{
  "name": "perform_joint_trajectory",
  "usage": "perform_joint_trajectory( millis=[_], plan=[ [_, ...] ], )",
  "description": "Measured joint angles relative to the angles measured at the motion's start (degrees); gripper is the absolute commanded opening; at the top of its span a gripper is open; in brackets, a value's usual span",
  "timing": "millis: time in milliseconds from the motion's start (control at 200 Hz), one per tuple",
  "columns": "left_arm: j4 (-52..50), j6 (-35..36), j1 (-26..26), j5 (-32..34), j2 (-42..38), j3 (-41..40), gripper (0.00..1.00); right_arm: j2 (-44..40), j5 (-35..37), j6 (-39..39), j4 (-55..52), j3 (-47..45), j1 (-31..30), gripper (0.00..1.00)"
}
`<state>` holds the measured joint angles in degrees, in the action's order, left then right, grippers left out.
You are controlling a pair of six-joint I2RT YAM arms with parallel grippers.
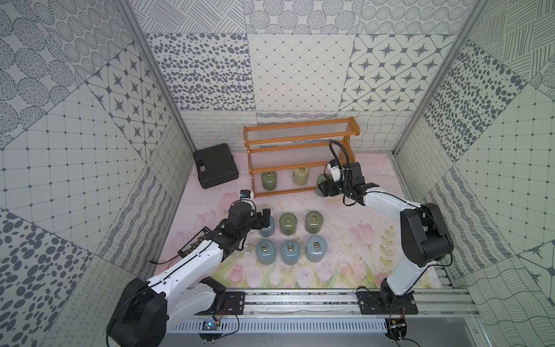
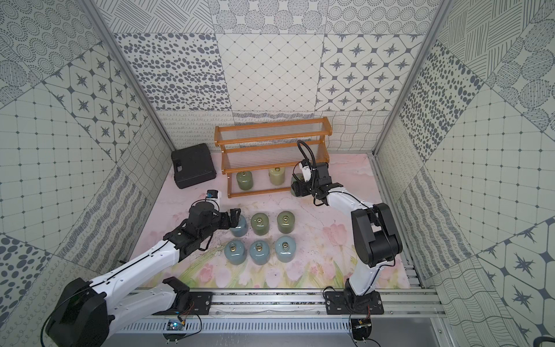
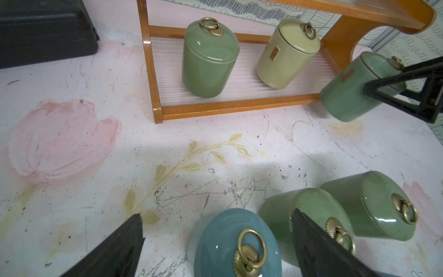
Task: Remove the tea canisters from the shelf
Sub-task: Pick up the tea canister from the shelf, then place the tea canister at the center of the board.
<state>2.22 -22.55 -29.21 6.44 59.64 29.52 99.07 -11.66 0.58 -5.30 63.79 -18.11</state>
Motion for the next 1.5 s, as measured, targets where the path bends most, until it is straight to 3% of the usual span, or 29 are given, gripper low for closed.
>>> perform_joint_trajectory(
  millis=[1501],
  plan=[
    [-0.3, -1.0, 0.0, -0.3, -2.4, -1.0, 1.00, -1.7, -1.6, 0.2, 3.0, -5.3, -7.3, 0.83]
  ],
)
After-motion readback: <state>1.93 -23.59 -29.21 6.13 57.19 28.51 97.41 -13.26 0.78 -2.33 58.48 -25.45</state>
